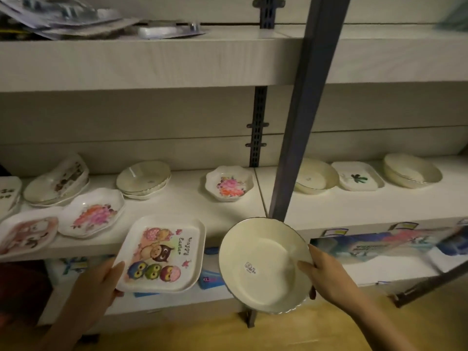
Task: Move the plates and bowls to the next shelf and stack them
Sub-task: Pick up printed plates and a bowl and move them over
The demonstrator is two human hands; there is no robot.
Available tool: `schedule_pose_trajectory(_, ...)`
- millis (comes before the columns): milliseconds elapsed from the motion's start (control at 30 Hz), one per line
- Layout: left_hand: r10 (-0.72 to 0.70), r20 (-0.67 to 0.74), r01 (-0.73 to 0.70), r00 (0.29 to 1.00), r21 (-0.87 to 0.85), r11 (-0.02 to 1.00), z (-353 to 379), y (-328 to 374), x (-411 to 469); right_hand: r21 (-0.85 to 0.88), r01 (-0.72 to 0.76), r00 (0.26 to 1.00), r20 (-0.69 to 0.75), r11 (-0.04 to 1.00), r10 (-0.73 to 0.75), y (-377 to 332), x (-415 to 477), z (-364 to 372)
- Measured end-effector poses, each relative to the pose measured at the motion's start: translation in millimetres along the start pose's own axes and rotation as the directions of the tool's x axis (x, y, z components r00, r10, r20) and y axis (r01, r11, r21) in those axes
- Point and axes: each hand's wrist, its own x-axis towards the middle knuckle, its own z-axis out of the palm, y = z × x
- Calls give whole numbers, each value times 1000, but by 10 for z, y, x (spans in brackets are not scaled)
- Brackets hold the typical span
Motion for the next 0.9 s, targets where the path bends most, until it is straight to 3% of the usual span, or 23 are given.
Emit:
schedule_pose_trajectory(400,73,7,-73,997,-61,995,693,564,-548,19,-24,993,-111,1000,26,717,-156,-712)
schedule_pose_trajectory(667,-60,-57,60,997,-1,998,1359,1135,-1102,0,51,999,3,999,-51,1310,86,-1421)
schedule_pose_trajectory(733,-142,-63,138,988,-51,989,1558,1299,-1243,-6,65,998,15,998,-65,1459,155,-1633)
schedule_pose_trajectory(900,-190,-26,190,981,-21,982,1936,1600,-1427,-28,63,998,29,998,-62,1741,273,-2001)
